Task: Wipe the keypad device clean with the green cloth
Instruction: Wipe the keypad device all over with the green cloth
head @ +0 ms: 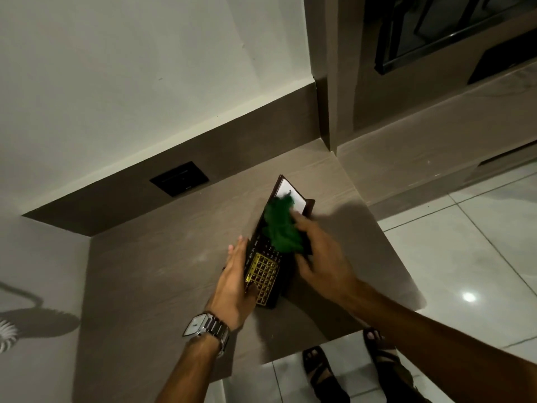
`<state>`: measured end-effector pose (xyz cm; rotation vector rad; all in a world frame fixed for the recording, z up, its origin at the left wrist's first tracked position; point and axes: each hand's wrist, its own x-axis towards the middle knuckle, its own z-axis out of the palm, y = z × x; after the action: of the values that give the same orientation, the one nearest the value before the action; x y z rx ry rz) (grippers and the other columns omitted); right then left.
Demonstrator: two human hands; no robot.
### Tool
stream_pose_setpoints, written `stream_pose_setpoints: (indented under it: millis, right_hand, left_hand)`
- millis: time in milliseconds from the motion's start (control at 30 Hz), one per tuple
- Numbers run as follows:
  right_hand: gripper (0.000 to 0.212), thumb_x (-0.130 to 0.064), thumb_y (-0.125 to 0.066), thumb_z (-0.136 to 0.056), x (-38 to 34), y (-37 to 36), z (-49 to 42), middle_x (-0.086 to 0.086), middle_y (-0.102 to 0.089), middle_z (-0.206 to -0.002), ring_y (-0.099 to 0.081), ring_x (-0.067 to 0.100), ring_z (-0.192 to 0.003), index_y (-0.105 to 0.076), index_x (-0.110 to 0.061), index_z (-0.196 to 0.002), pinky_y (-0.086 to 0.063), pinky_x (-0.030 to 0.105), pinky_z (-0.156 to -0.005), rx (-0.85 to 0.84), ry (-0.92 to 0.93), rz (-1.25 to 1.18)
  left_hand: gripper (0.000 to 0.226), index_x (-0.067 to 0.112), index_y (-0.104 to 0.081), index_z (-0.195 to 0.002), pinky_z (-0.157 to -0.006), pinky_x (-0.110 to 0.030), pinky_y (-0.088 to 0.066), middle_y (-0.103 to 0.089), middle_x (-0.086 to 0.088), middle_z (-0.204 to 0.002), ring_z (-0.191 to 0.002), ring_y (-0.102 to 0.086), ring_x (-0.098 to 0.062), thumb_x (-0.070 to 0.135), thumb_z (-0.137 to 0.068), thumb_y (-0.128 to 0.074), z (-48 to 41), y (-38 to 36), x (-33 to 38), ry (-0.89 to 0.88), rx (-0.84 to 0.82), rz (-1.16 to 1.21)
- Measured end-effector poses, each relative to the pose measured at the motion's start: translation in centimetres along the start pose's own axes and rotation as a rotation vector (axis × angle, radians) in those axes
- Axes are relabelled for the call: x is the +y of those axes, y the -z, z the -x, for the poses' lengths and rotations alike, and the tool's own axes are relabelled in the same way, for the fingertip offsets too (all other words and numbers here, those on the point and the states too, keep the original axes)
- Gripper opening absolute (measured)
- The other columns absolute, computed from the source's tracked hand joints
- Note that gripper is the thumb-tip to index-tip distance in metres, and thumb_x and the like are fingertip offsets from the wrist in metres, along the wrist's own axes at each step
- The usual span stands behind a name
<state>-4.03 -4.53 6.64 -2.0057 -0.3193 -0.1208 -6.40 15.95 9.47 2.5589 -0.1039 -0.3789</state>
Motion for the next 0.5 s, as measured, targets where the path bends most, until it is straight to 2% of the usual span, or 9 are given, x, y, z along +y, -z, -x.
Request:
stream_pose_setpoints:
  millis: [100, 233, 367, 433, 500]
  right_hand:
    - [0.081, 0.004, -0.068, -0.076, 0.3, -2.2, -0.3, 0.008, -0.036, -0.151, -0.037, 0.028, -0.136, -0.034, -0.023, -0.144, -0.039, 0.042, -0.101, -0.124, 0.186, 0.180]
    - [0.090, 0.009, -0.066, -0.075, 2.0, -3.1, 0.8, 0.006, -0.023, -0.156, -0.015, 0.028, -0.144, -0.022, -0.016, -0.149, -0.042, 0.055, -0.102, -0.161, 0.158, 0.362]
    - [0.101, 0.005, -0.077, -0.065, 2.3, -4.5, 3.0, 0.008, -0.016, -0.158, -0.014, 0.031, -0.144, -0.026, -0.021, -0.149, -0.044, 0.054, -0.098, -0.297, 0.372, 0.374]
    - [0.093, 0.007, -0.069, -0.068, 2.2, -4.3, 0.3, 0.009, -0.020, -0.157, -0.016, 0.033, -0.144, -0.030, -0.021, -0.148, -0.041, 0.052, -0.099, -0.208, 0.513, 0.387]
    - [0.085, 0.009, -0.064, -0.071, 2.7, -2.8, -3.6, 0.010, -0.031, -0.153, -0.023, 0.039, -0.141, -0.037, -0.022, -0.145, -0.043, 0.054, -0.099, -0.073, 0.498, 0.484]
  left_hand:
    - [0.114, 0.031, 0.008, -0.149, -0.122, -0.046, -0.009, 0.002, 0.002, -0.162, -0.148, 0.005, -0.018, -0.009, -0.075, -0.069, -0.2, 0.1, -0.4, -0.032, -0.044, -0.028]
    - [0.125, 0.051, 0.019, -0.138, -0.119, -0.038, 0.004, 0.006, 0.005, -0.161, -0.146, 0.011, -0.015, -0.009, -0.074, -0.070, -0.2, 0.1, -0.8, -0.035, -0.054, -0.032]
    - [0.119, 0.033, 0.013, -0.146, -0.121, -0.049, -0.007, 0.005, 0.001, -0.160, -0.148, 0.004, -0.026, -0.004, -0.074, -0.074, -0.1, -0.1, -1.1, -0.083, -0.048, -0.043]
    - [0.113, 0.033, 0.010, -0.146, -0.121, -0.049, -0.010, 0.003, 0.004, -0.156, -0.149, 0.000, -0.029, -0.006, -0.075, -0.070, -0.1, -0.2, -1.1, -0.077, -0.029, -0.023]
    - [0.111, 0.036, 0.009, -0.147, -0.121, -0.047, -0.005, 0.003, 0.004, -0.157, -0.148, 0.004, -0.025, -0.005, -0.077, -0.067, -0.2, -0.1, -0.9, -0.064, -0.031, -0.015]
